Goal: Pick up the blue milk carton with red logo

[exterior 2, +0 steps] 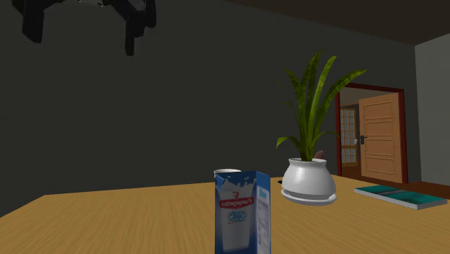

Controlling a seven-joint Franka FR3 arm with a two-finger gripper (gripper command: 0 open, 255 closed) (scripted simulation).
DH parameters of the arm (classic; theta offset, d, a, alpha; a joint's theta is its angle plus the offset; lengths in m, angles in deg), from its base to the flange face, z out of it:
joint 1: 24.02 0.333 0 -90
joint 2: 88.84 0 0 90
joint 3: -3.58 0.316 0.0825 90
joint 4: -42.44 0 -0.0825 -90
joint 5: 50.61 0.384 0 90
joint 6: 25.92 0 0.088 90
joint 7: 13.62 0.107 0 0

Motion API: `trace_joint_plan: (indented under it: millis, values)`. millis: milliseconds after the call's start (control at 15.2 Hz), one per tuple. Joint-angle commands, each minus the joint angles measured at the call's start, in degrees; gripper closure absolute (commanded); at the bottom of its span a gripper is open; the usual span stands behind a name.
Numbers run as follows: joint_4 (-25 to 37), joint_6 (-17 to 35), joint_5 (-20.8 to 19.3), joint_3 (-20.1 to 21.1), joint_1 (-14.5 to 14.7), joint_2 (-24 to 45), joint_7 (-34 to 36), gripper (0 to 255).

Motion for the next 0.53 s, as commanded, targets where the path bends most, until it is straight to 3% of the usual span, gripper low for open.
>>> trace_joint_plan:
  millis: [0,462]
  values:
    - [0.0,0.0,0.0,0.0,0.0,0.0,0.0,0]
    - [-7.5,8.4,-8.8,-11.5,2.0,0.1,-26.3,0]
